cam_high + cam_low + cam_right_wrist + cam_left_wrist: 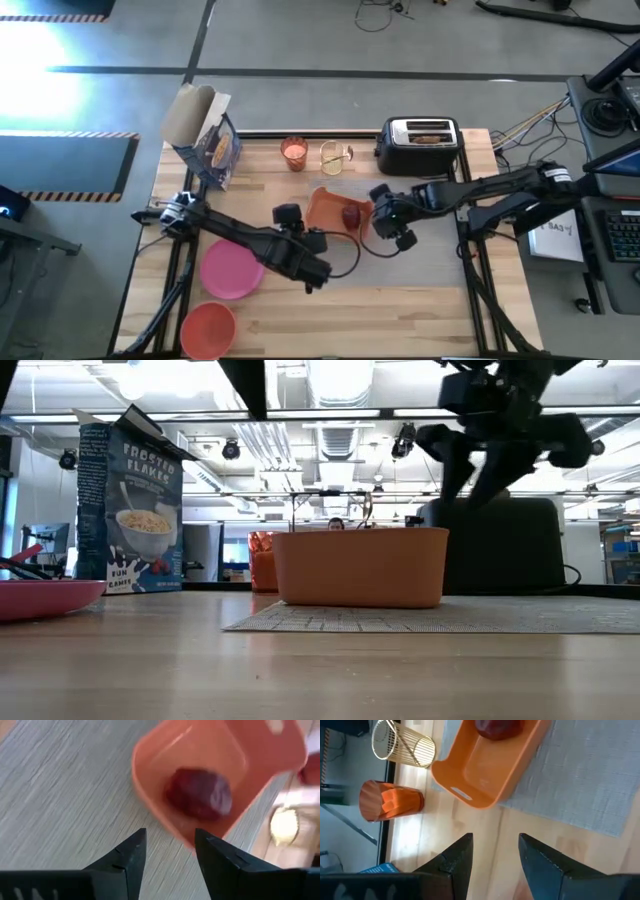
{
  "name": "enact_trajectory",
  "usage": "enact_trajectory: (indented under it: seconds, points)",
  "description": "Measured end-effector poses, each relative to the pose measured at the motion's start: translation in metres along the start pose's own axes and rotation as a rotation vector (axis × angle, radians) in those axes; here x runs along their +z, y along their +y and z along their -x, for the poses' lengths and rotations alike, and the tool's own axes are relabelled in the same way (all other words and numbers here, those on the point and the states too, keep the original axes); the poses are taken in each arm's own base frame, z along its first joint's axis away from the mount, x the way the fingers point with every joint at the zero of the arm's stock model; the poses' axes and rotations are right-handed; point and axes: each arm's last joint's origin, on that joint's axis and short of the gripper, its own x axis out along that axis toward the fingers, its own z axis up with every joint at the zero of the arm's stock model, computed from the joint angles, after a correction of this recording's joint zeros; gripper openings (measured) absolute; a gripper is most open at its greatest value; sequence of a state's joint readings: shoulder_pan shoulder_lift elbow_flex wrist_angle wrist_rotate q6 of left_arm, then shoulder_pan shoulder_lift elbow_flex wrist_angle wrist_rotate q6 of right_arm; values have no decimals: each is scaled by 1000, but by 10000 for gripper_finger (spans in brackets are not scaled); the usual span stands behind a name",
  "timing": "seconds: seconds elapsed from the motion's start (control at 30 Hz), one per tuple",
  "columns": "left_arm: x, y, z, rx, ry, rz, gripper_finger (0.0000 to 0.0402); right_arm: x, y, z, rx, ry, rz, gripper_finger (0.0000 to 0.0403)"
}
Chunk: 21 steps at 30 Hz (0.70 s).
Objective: Arrange a breakfast setting
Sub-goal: Move the orange bin to the bottom right of the table
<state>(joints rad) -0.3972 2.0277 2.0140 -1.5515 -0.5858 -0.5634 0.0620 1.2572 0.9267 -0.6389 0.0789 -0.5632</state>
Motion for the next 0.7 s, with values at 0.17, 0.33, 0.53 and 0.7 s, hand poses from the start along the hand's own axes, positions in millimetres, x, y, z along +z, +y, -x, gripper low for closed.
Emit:
enact_trajectory:
  seconds: [0.17, 0.33, 0.53, 0.7]
  points:
    - [-7, -8, 4, 4, 7, 30, 142, 6, -2, -19, 22, 36, 46, 150]
    - [-15, -9, 6, 9, 12, 56, 142, 4, 0, -38, 63, 93, 102, 152]
    - [-22, -4, 7, 14, 17, 83, 142, 4, 2, -49, 82, 123, 114, 136]
    - [-25, -4, 5, 25, 23, 85, 142, 4, 2, -48, 80, 121, 97, 84]
